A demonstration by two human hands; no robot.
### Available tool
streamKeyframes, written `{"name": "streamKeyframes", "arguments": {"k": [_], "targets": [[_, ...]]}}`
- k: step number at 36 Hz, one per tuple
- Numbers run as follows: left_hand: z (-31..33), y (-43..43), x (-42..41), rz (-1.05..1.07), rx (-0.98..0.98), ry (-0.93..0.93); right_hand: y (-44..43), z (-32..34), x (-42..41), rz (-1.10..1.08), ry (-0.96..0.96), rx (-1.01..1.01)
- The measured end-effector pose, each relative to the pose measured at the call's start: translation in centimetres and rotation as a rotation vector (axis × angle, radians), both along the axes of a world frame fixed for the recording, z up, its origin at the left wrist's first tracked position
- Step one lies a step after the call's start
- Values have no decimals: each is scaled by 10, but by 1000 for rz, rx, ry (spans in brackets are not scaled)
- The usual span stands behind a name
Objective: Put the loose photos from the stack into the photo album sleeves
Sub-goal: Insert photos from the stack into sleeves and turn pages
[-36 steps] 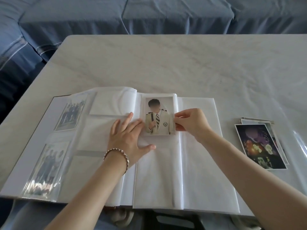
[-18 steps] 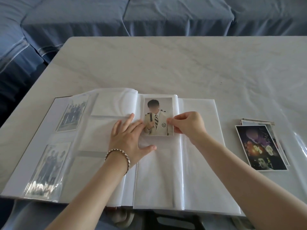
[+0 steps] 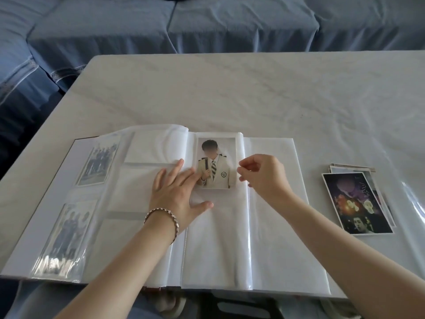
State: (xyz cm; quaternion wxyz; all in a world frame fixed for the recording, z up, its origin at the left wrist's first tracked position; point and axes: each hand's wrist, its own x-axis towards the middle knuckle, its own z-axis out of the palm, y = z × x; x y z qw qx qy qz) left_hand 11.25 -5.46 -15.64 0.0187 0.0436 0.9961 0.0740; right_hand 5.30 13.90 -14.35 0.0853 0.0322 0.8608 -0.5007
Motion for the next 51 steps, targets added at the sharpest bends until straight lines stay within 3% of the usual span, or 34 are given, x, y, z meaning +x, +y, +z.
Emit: {"name": "streamKeyframes", "arguments": {"k": [4, 11, 21, 26, 33, 40, 44, 51], "targets": [[2, 2, 1, -8, -36, -21, 33, -2, 20, 24, 134, 32], [9, 13, 3, -113, 20, -1, 116, -8, 52, -55, 263, 436], [2, 36, 3, -171, 41, -92, 166, -8, 48, -213, -216, 801], [-2, 35, 4, -146, 46, -98, 167, -9, 40, -225, -299, 843], [-3, 34, 6, -137, 23, -90, 170, -13, 41, -256, -265, 746], [-1, 40, 9, -117, 42, -88, 176, -18, 48, -288, -72, 461], [-2, 43, 13, -97, 120, -49, 182, -20, 47, -302, 23, 414], [-1, 50, 20, -80, 28, -182, 179, 6, 40, -481, 70, -117]]}}
